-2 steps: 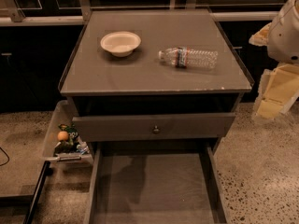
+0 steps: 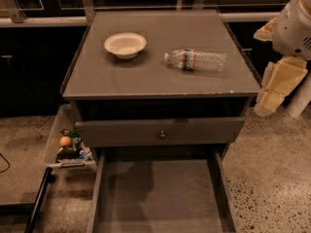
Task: Place water bottle into middle drawer
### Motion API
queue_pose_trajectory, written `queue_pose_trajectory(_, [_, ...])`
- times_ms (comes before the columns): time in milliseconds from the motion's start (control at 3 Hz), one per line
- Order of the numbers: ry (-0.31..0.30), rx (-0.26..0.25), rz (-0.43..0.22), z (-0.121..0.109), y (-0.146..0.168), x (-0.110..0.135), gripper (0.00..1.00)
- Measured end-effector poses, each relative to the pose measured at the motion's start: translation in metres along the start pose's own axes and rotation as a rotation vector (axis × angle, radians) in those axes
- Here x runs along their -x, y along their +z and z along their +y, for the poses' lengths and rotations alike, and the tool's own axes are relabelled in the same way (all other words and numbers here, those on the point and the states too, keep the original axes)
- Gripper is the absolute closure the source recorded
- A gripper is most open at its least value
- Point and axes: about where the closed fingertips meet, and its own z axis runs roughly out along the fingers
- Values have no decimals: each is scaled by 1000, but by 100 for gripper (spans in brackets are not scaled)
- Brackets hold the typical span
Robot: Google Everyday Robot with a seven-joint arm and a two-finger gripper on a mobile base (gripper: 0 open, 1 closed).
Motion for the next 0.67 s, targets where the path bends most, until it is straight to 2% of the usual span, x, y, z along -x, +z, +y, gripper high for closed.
queue_pose_trajectory(333, [0,0,0,0,0,0,0])
queue_pose_trajectory(667, [-4,-4,-21,-13,13,5,0])
